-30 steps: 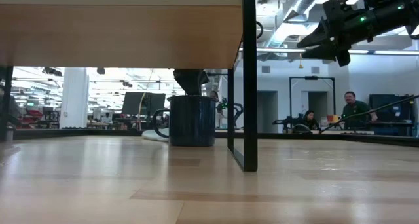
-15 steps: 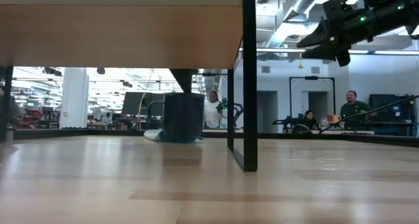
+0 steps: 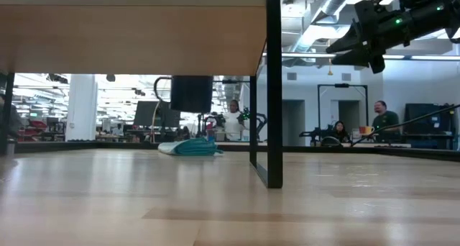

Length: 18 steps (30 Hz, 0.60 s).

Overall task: Stack small to large cups/mugs on shelf
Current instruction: Put the dark blue cup on the shelf

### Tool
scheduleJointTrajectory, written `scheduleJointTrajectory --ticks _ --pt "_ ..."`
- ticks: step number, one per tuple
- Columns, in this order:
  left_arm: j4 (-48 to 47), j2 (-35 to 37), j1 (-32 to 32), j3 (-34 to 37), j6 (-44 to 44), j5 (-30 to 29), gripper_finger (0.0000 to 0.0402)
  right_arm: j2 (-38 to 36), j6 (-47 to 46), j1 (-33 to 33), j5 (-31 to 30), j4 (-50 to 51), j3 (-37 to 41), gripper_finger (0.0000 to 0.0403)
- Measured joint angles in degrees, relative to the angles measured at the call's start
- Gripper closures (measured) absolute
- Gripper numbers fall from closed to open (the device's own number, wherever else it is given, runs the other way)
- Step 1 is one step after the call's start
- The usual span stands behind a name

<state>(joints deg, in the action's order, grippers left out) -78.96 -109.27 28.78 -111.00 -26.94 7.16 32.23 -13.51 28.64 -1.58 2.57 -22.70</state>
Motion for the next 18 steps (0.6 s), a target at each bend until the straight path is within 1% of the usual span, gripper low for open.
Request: scheduleJointTrajectory --ticks 4,9,14,18 --pt "-3.3 0.0 0.7 -4.6 4.5 0.0 0.0397 0.0 0.0 0.0 0.0 0.0 0.0 0.0154" --pt "-11.9 0.0 0.6 -11.8 9.0 -0.8 0.0397 0.0 0.0 0.0 0.0 0.0 0.0 0.0154" --pt "-11.2 2.7 0.7 -17.6 16.8 -1.6 0.0397 0.0 0.1 0.0 0.0 0.0 0.0 0.0154" --pt "-11.1 6.1 0.2 -20.0 23.5 -2.1 0.0397 0.0 0.0 0.0 0.0 0.0 0.0 0.0154"
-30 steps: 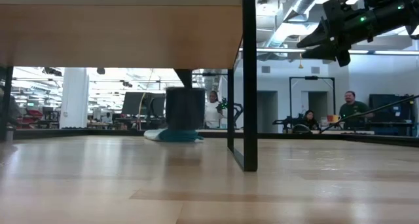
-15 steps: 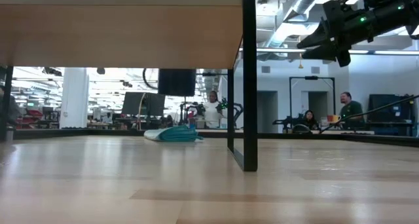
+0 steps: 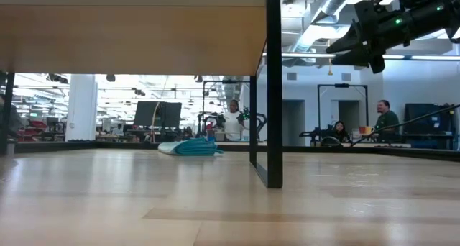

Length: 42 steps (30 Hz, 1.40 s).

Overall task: Stack small to large cups/mugs on shelf
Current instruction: Put the dark blue cup on the shelf

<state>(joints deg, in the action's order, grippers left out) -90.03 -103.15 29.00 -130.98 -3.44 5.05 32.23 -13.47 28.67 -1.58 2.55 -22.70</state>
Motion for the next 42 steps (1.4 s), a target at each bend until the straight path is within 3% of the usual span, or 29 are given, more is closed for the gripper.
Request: scheduleJointTrajectory --ticks 14,24,31,39,42 --pt "0.0 9.2 -7.6 0.1 23.3 -3.8 0.0397 0.0 0.0 0.0 0.0 0.0 0.0 0.0154" --pt "0.1 21.7 -18.2 17.2 37.4 -13.6 0.0397 0.0 -1.3 0.0 0.2 0.0 0.0 0.0154" --pt "0.2 27.2 -28.6 28.5 51.1 -14.8 0.0397 0.0 -4.6 -0.1 0.2 0.0 0.0 0.0154" --pt "3.0 27.8 -37.3 32.0 61.8 -14.8 0.0399 0.0 -7.5 -0.1 0.3 0.0 0.0 0.0154" --pt "5.8 27.8 -40.5 32.0 63.1 -17.7 0.0399 0.0 -7.5 -0.1 0.2 0.0 0.0 0.0154"
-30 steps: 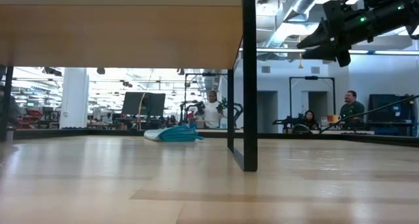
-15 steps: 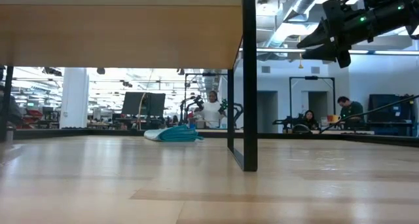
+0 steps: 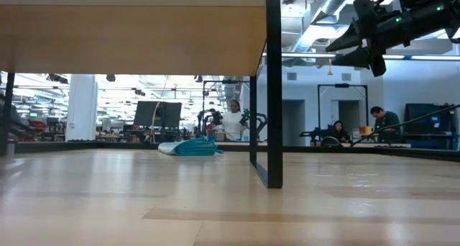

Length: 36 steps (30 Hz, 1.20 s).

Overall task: Stack small to large cups/mugs on shelf
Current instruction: Put the dark blue cup on the shelf

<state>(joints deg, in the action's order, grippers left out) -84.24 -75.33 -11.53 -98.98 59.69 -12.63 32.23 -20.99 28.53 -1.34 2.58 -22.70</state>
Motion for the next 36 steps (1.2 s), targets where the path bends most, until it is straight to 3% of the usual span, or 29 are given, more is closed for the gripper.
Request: scheduleJointTrajectory --ticks 9,14,21,36 --pt "1.3 -0.4 -9.0 0.0 10.1 -14.3 0.0399 0.0 0.4 0.0 0.3 0.4 0.0 0.0154" --pt "-1.0 -1.4 -13.0 0.0 20.7 -17.7 0.0399 0.0 0.4 0.0 2.0 0.4 0.0 0.0154" --pt "-4.4 -5.4 -16.1 0.0 32.0 -15.3 0.0399 0.0 0.4 0.0 6.5 0.4 0.0 0.0154" --pt "-5.7 -12.3 -20.9 0.0 45.9 -11.6 0.0399 0.0 0.4 0.0 10.7 0.4 0.0 0.0154"
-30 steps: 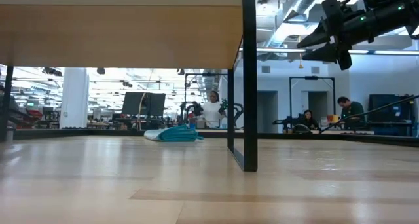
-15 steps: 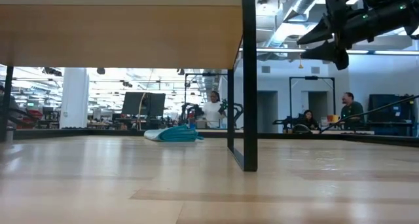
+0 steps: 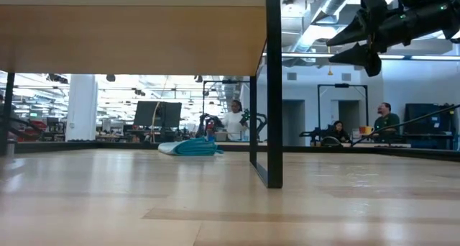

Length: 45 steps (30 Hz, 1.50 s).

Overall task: Stack small to large cups/mugs on shelf
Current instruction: Put the dark blue cup on the shelf

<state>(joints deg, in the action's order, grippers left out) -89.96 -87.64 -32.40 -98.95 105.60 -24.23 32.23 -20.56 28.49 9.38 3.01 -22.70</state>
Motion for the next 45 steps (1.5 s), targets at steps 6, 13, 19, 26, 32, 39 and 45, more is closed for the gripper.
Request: scheduleJointTrajectory --ticks 6,13,19,26,32,39,45 --pt "0.1 0.0 -1.8 3.6 6.4 -0.3 0.0399 0.0 0.1 0.0 1.9 0.0 0.0 0.0154" --pt "0.1 0.5 -4.4 6.4 10.7 -2.0 0.0399 0.0 1.1 0.0 2.8 0.0 0.0 0.0154" --pt "0.1 0.5 -4.7 6.4 11.3 -0.7 0.0399 0.0 1.1 0.0 2.8 0.0 0.0 0.0154" --pt "0.0 0.5 -4.4 6.4 10.9 -0.4 0.0399 0.0 1.1 0.0 2.8 0.0 0.0 0.0154" --pt "0.0 0.5 -3.8 6.4 10.4 -0.2 0.0399 0.0 1.1 0.0 2.8 0.0 0.0 0.0154" --pt "0.0 0.4 -3.6 6.5 9.6 0.0 0.0399 0.0 1.1 0.0 2.8 0.0 0.0 0.0154" --pt "0.4 1.3 -3.6 9.3 11.0 -0.3 0.0399 0.0 1.1 0.0 3.2 0.0 0.0 0.0154"
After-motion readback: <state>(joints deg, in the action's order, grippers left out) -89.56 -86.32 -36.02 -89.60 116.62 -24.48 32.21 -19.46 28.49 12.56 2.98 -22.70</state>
